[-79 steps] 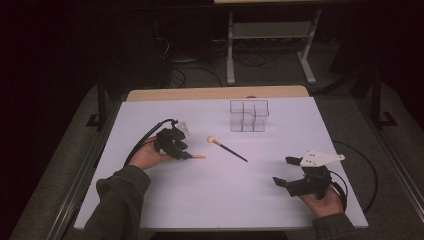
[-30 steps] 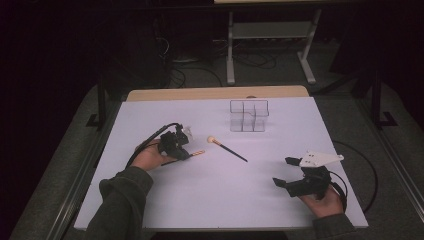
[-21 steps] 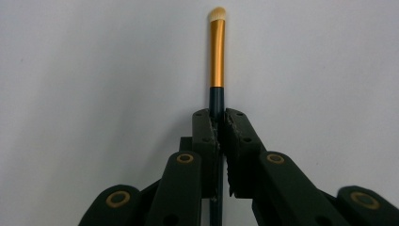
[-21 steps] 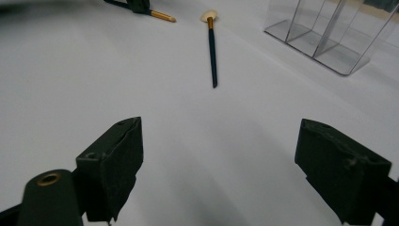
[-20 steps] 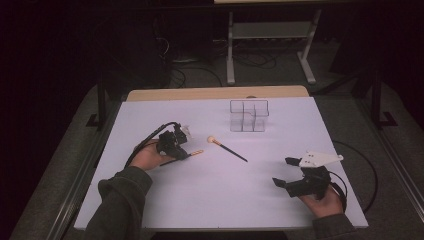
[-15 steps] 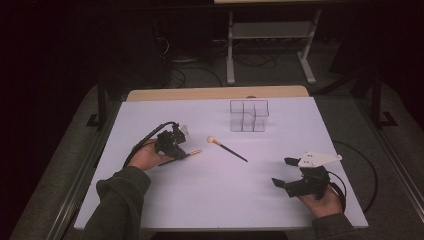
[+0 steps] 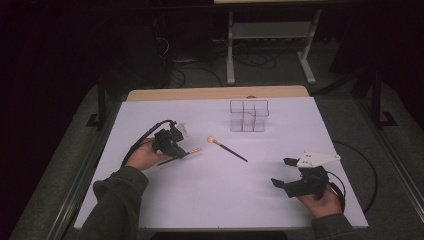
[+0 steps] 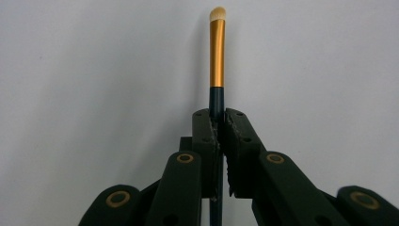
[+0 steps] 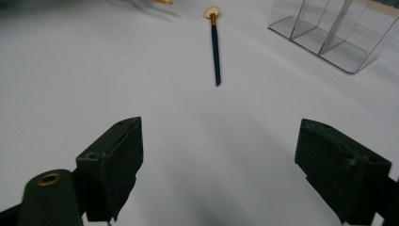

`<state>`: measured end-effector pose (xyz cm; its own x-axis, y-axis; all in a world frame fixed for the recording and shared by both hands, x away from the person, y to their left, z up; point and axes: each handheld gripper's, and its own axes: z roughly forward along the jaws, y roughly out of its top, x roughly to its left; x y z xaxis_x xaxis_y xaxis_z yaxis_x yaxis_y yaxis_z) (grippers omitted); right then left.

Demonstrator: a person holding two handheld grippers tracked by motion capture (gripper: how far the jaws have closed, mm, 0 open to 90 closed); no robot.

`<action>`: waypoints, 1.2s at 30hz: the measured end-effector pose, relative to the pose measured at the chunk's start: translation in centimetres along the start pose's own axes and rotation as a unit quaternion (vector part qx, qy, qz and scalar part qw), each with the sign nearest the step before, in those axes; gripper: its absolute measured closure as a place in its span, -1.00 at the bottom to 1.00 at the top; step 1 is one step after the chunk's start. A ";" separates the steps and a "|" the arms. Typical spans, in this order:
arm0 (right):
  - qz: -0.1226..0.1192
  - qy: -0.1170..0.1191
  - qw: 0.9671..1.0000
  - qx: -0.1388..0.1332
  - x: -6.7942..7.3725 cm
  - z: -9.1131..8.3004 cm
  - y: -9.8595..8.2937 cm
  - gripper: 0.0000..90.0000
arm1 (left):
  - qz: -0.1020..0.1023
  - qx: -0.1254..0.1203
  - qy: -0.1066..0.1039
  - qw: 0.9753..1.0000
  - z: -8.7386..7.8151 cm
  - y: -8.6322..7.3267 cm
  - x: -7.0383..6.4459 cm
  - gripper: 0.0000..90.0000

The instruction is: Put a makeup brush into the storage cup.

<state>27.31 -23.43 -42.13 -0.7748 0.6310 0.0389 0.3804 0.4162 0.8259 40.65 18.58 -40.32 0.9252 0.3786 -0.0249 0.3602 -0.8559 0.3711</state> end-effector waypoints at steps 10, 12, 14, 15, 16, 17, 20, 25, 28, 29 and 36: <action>0.000 0.002 1.000 0.001 0.1 0.1 0.0 -0.66 | -0.001 -0.014 -0.010 1.000 -1.0 -0.1 -0.3 0.85; 0.000 0.002 1.000 0.002 0.1 0.1 0.0 -0.66 | 0.000 -0.019 -0.011 1.000 -1.3 -0.2 -0.4 0.85; 0.000 0.002 1.000 0.002 0.1 0.1 0.0 -0.66 | 0.000 -0.020 -0.012 1.000 -1.4 -0.2 -0.4 0.85; 0.000 0.002 1.000 0.002 0.1 0.1 0.0 -0.66 | -0.001 -0.023 -0.013 1.000 -1.5 -0.2 -0.4 0.85; 0.001 0.002 1.000 0.002 0.1 0.1 0.0 -0.66 | -0.003 -0.026 -0.014 1.000 -1.6 -0.2 -0.5 0.85; 0.000 0.002 1.000 0.002 0.1 0.1 0.0 -0.66 | -0.001 -0.025 -0.014 1.000 -1.7 -0.3 -0.4 0.85; 0.000 0.002 1.000 0.002 0.1 0.1 0.0 -0.66 | -0.003 -0.033 -0.015 0.999 -2.1 -0.4 -0.6 0.85; 0.000 0.002 1.000 0.003 0.2 0.2 0.0 -0.66 | 0.001 -0.040 -0.018 0.999 -2.5 -0.4 -0.8 0.85; -0.001 0.003 1.000 0.005 0.2 0.2 0.0 -0.66 | 0.002 -0.040 -0.019 0.999 -2.7 -0.4 -1.0 0.85; 0.002 0.004 1.000 0.006 0.2 0.2 0.1 -0.66 | 0.004 -0.042 -0.019 0.999 -2.7 -0.4 -1.1 0.85; -0.002 0.006 1.000 0.004 0.3 0.2 0.1 -0.66 | 0.011 -0.054 -0.022 0.998 -3.2 -0.3 -1.6 0.85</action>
<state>27.26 -23.09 -42.19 -0.7821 0.6217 0.0425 0.3817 0.4240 0.8213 38.67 19.35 -37.38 0.9381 0.3419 -0.0557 0.3268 -0.8205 0.4691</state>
